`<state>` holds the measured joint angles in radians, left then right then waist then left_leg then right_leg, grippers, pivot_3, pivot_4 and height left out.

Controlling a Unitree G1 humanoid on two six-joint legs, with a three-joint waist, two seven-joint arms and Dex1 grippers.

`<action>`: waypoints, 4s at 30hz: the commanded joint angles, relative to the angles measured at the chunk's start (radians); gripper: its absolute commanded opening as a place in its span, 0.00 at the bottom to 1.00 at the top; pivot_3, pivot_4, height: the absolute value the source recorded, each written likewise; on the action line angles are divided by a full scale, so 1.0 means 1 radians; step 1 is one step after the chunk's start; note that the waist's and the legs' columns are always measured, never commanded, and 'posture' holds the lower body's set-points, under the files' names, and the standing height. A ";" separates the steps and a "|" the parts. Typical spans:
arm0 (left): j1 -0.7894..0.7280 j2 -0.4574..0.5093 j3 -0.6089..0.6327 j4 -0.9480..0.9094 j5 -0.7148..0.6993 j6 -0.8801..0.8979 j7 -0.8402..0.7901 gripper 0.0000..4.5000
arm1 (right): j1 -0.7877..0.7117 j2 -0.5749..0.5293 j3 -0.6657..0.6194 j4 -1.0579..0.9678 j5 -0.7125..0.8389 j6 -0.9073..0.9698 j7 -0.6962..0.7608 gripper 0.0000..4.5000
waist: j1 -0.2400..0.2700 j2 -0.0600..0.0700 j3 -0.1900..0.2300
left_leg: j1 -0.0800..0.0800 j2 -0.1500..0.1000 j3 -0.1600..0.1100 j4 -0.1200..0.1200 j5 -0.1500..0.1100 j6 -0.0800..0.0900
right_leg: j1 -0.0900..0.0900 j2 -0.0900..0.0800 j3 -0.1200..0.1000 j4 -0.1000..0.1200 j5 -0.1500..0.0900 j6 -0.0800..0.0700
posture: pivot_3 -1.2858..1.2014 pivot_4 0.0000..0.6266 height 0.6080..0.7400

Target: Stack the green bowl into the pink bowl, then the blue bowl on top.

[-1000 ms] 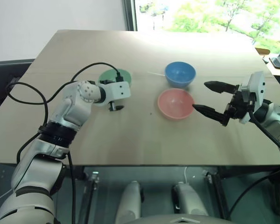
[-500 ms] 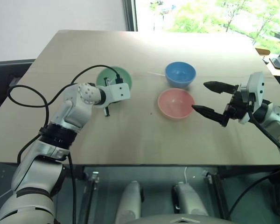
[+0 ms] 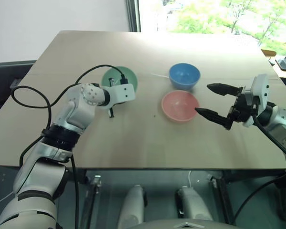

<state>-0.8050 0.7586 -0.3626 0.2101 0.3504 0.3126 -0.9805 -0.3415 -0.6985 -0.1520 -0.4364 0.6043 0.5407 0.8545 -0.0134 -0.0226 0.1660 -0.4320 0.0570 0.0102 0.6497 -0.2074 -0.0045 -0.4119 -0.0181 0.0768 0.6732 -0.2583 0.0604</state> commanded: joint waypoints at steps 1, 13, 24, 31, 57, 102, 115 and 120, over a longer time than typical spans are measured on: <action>-0.012 0.007 0.030 -0.015 -0.002 -0.019 0.007 0.01 | 0.002 -0.005 -0.013 -0.035 0.006 -0.022 -0.004 1.00 | 0.000 0.000 0.000 | 0.000 0.000 0.000 0.000 0.000 0.000 | 0.000 0.000 0.000 0.000 0.000 0.000 | 0.52 0.24 1.00; -0.067 -0.083 0.099 -0.126 -0.161 -0.044 -0.039 0.01 | 0.018 -0.015 -0.030 -0.045 -0.002 -0.029 -0.013 1.00 | 0.004 -0.001 0.000 | 0.000 0.000 0.000 0.000 0.000 0.000 | 0.000 0.000 0.000 0.000 0.000 0.000 | 0.52 0.24 1.00; -0.167 -0.243 0.093 -0.046 -0.440 -0.388 -0.303 0.01 | 0.261 -0.055 -0.183 -0.135 -0.005 -0.030 -0.038 1.00 | 0.000 -0.001 0.000 | 0.001 -0.001 -0.002 0.001 0.000 0.000 | 0.000 0.000 0.000 0.004 0.000 0.000 | 0.52 0.24 1.00; -0.288 -0.274 -0.001 0.220 -0.394 -0.644 -0.480 0.01 | 0.420 -0.062 -0.294 -0.191 -0.036 -0.069 -0.060 1.00 | -0.002 -0.001 0.000 | 0.001 -0.001 -0.001 0.003 0.000 0.000 | 0.001 0.000 0.000 0.003 0.000 0.000 | 0.52 0.24 1.00; 0.318 -0.163 0.527 -0.511 -0.876 0.281 -0.100 0.98 | -0.423 -0.083 0.336 0.927 -0.717 -0.726 -0.011 1.00 | -0.088 0.002 0.016 | 0.022 -0.004 0.006 -0.003 -0.001 0.002 | 0.013 -0.005 0.010 -0.003 -0.001 0.003 | 0.52 0.24 1.00; 0.736 -0.066 0.653 -0.851 -1.048 0.269 0.225 1.00 | -0.957 0.328 0.606 1.789 -1.218 -1.063 -0.524 0.57 | -0.056 -0.004 0.020 | 0.014 -0.009 -0.003 -0.008 0.000 -0.001 | 0.006 -0.009 0.001 0.005 0.000 -0.001 | 0.52 0.24 1.00; 0.736 -0.074 0.638 -0.826 -1.034 0.245 0.235 1.00 | -0.989 0.251 0.596 1.766 -1.225 -1.160 -0.479 0.01 | -0.054 -0.004 0.020 | 0.014 -0.009 -0.003 -0.010 0.000 -0.001 | 0.004 -0.009 0.001 0.004 0.000 -0.001 | 0.52 0.24 1.00; 0.738 -0.081 0.616 -0.809 -1.026 0.223 0.227 1.00 | -0.999 0.214 0.456 1.716 -1.028 -1.229 -0.200 0.01 | -0.058 -0.004 0.020 | 0.014 -0.009 -0.003 -0.010 0.000 -0.001 | 0.004 -0.009 0.001 0.004 0.000 -0.001 | 0.52 0.24 1.00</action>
<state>-0.0653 0.6767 0.2551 -0.5936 -0.6804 0.5633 -0.7457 -1.2841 -0.4680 0.3791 1.3451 -0.5374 -0.6459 0.5319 -0.0718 -0.0262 0.1859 -0.4178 0.0484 0.0075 0.6393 -0.2076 -0.0055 -0.4075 -0.0275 0.0781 0.6771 -0.2586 0.0595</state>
